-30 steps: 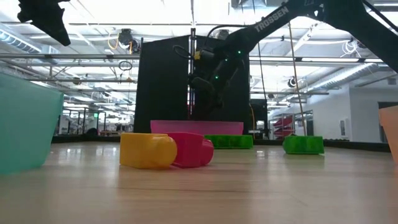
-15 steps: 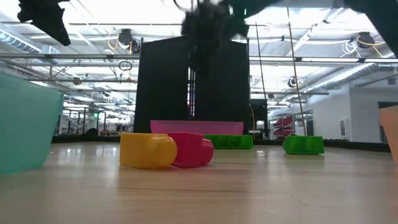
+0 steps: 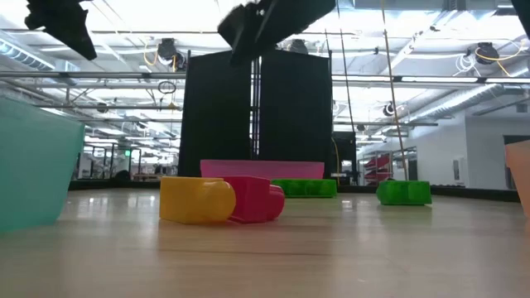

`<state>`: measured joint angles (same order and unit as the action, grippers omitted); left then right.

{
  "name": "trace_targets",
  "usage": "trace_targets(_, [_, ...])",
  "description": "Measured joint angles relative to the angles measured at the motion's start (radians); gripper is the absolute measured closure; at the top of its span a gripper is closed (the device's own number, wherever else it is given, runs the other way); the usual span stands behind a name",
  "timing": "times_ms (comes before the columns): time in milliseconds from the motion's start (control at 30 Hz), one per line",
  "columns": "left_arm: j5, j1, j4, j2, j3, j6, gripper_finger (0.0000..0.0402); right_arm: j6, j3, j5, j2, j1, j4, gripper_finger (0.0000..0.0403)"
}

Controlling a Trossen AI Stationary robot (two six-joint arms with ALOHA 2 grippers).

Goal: Sort blocks
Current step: Put the red game piece into the red bin

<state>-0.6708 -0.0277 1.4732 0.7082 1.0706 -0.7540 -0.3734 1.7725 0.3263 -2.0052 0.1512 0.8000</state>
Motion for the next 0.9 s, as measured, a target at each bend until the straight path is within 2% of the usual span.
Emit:
trace_targets(200, [0.000, 0.000, -0.022, 0.000, 0.000, 0.000, 0.0343, -0.043, 0.000, -0.136, -0.034, 0.060, -0.037, 0.0202])
trace_targets(333, [0.004, 0.000, -0.027, 0.001, 0.000, -0.019, 0.0343, -0.025, 0.000, -0.149, -0.077, 0.069, -0.045, 0.0195])
trace_targets(700, [0.012, 0.000, -0.027, 0.001, 0.000, -0.027, 0.0343, -0.134, 0.000, -0.208, -0.137, 0.119, -0.057, 0.0079])
trace_targets(900, [0.012, 0.000, -0.027, 0.001, 0.000, -0.027, 0.0343, -0.129, 0.000, -0.231, -0.137, 0.121, -0.065, 0.0050])
